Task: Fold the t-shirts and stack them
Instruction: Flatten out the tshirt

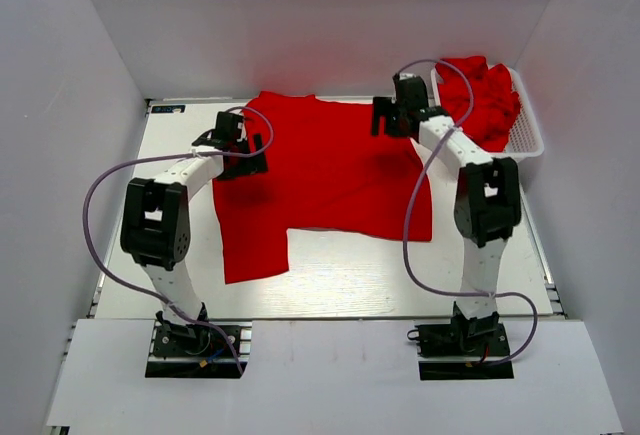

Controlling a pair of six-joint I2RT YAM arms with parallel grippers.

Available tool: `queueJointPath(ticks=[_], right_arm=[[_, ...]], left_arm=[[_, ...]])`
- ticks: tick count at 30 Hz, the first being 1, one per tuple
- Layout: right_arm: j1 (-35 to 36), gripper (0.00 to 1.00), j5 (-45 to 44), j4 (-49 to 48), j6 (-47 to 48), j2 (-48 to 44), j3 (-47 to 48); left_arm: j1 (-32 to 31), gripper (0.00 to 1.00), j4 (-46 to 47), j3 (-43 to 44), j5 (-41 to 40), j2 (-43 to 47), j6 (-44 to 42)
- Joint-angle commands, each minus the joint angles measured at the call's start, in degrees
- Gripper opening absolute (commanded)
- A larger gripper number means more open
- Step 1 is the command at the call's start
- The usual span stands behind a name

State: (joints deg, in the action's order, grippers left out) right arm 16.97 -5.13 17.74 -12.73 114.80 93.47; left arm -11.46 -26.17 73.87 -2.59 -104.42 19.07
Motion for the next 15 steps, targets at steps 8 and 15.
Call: queueJointPath(ticks=[8, 15], right_arm=[[-0.45, 0.85, -9.37, -0.42, -1.95, 20.62, 27.54], [-0.54, 0.66, -14.10, -8.06, -2.47, 25.37, 29.22]], left_arm=[[0.04, 1.00, 6.66, 8.04, 5.14, -7.80, 0.27], [1.09, 1.00, 5.87, 11.48, 5.41, -12.56, 0.27]])
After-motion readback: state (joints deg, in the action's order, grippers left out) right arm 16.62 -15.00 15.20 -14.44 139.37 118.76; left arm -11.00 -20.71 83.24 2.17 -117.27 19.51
